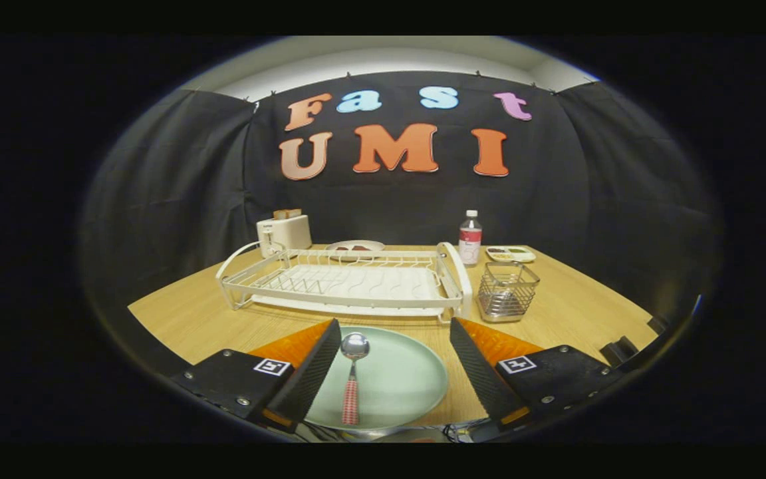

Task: Take the plate from the dish rack, then take the spoon from the basket and place it into the plate.

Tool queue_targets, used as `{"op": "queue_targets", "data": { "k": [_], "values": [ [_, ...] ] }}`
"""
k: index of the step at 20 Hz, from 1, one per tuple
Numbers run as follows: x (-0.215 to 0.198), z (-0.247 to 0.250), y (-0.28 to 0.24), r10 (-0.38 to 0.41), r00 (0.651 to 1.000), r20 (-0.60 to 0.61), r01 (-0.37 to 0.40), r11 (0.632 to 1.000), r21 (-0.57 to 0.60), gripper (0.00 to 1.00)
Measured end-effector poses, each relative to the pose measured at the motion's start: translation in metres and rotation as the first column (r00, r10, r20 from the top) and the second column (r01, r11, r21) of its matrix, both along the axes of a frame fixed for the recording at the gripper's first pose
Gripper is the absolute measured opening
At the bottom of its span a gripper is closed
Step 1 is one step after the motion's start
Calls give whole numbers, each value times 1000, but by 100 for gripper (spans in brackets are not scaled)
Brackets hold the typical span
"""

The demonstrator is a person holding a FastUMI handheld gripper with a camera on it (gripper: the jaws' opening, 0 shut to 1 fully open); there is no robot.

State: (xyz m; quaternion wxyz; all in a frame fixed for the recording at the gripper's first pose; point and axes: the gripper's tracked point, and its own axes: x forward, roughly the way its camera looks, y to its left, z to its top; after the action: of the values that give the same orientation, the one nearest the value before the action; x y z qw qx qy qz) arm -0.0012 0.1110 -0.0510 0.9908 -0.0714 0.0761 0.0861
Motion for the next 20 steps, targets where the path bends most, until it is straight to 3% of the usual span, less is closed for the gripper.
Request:
{"op": "queue_targets", "data": {
  "k": [10, 17, 20],
  "values": [
    [26, 74, -102, -136, 981, 138, 137, 991, 5, 97],
    [19, 92, -172, -257, 947, 194, 261, 965, 4, 97],
    [15, 90, -185, -275, 941, 196, 277, 961, 16, 97]
  ]
}}
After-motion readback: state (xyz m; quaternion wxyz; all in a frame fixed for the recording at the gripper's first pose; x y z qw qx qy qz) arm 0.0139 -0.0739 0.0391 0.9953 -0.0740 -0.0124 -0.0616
